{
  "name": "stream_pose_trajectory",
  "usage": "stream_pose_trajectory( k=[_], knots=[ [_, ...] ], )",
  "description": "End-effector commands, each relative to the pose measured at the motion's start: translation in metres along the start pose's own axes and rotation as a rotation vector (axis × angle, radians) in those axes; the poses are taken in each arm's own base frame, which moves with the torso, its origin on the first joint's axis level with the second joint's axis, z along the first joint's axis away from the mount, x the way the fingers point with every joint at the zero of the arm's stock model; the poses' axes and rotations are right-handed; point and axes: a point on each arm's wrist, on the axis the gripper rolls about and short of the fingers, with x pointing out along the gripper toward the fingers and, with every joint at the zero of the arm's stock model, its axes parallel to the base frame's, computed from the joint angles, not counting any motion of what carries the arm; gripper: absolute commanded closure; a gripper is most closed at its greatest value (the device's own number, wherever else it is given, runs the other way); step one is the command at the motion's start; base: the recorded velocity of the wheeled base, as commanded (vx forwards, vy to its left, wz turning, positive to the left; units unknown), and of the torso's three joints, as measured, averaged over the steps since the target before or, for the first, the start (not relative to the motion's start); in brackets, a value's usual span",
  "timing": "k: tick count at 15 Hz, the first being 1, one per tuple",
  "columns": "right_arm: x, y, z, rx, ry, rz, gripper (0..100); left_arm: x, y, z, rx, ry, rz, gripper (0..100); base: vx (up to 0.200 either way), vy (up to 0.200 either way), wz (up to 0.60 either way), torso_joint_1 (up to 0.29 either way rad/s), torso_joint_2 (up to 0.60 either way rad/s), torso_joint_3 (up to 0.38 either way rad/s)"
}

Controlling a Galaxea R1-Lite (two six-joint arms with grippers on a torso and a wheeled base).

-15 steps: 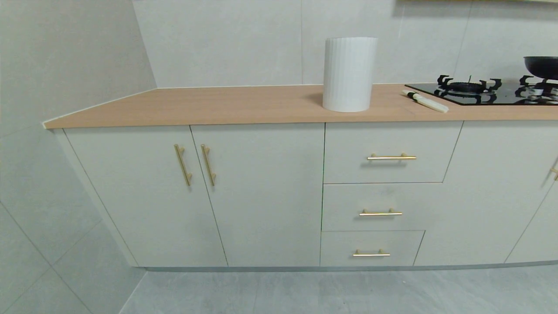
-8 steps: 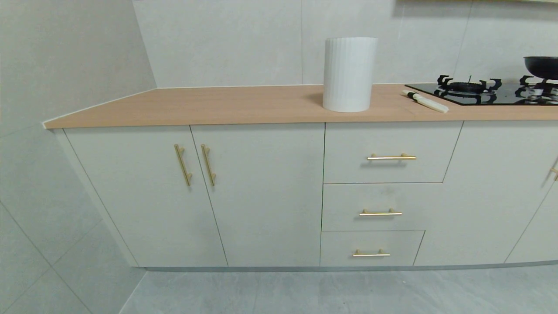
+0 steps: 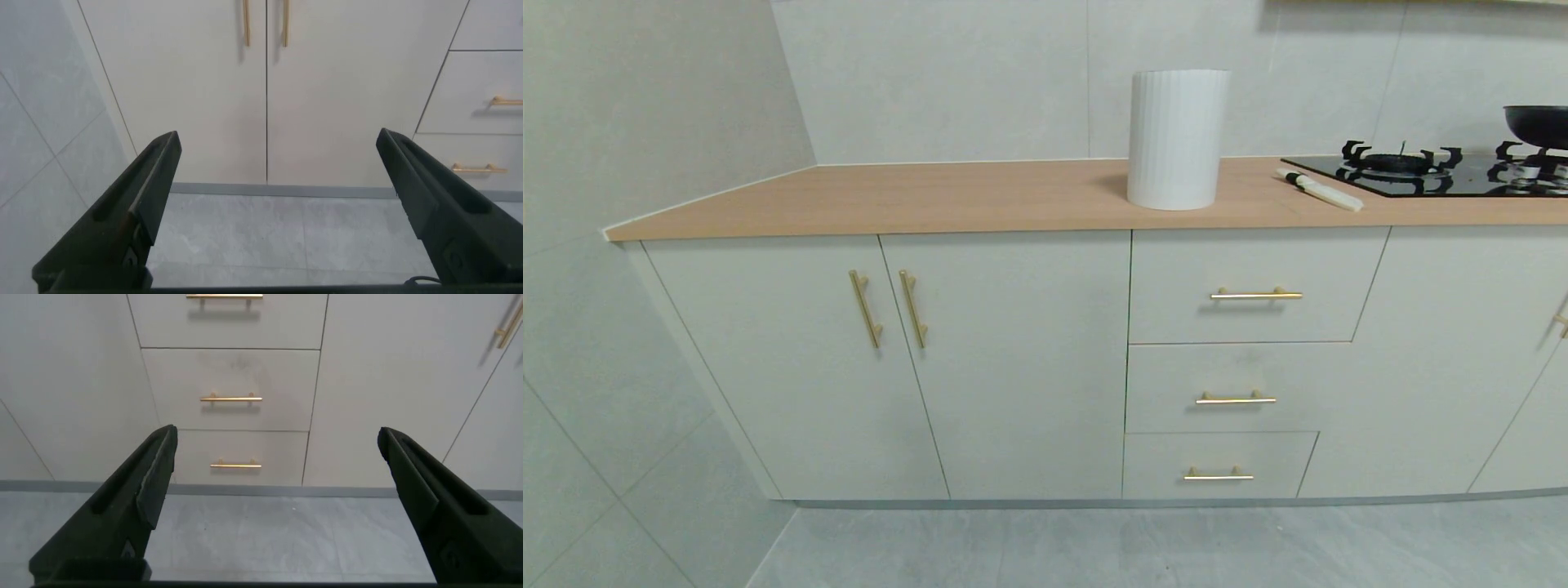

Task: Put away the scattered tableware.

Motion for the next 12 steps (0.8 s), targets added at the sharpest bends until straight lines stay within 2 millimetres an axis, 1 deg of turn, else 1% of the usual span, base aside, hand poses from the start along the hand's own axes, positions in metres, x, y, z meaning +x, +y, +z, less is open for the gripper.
stream_pose_trajectory(
  k=[1, 11, 12],
  knots=[
    [0.0002, 0.0000, -0.0001, 0.015, 0.004, 0.002, 0, 0.0000, 0.0000, 0.0001, 0.001, -0.001, 0.000, 0, 0.000, 0.000, 0.00, 0.000, 0.00, 0.000],
    [0.0002, -0.0001, 0.0000, 0.033, 0.003, 0.001, 0, 0.0000, 0.0000, 0.0001, 0.007, -0.001, -0.001, 0, 0.000, 0.000, 0.00, 0.000, 0.00, 0.000],
    [0.0002, -0.0001, 0.0000, 0.035, 0.003, 0.001, 0, 0.0000, 0.0000, 0.0001, 0.006, -0.001, -0.001, 0, 0.200, 0.000, 0.00, 0.002, 0.00, 0.002]
  ],
)
